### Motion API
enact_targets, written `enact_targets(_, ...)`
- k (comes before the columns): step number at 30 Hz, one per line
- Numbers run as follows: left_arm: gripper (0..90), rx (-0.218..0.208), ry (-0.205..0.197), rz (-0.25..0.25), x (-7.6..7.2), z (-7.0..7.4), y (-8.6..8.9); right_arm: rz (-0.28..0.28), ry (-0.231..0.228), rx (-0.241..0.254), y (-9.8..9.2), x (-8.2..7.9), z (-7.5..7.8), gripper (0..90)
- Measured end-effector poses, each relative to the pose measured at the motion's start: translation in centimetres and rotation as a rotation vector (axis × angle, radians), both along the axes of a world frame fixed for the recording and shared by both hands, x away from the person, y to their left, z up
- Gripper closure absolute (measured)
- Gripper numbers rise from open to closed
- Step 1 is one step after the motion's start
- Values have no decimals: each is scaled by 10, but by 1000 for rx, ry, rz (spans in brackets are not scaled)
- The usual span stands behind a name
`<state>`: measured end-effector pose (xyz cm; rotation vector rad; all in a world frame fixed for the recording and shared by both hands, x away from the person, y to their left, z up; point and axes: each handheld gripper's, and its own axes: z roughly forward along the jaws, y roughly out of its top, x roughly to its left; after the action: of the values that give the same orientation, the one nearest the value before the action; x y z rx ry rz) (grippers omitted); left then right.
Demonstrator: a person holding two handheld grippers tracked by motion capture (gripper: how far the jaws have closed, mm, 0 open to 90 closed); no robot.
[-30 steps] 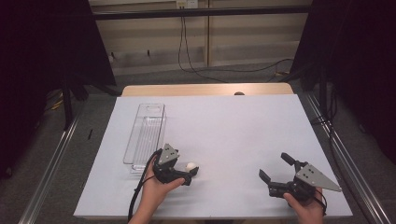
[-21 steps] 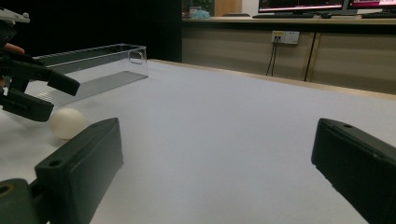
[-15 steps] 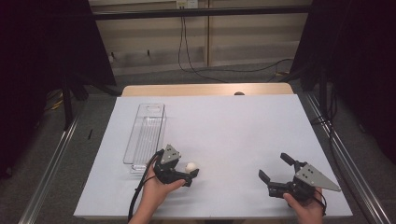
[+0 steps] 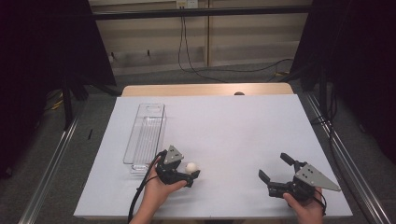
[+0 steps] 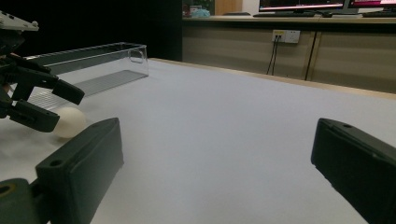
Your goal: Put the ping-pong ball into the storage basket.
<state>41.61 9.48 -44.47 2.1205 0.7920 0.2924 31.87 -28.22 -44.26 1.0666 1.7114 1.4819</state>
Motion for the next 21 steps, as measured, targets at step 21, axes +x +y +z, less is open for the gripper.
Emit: enact_targets(21, 274, 44, 33, -45, 1, -4, -4, 9, 11, 0, 0, 0, 0, 19)
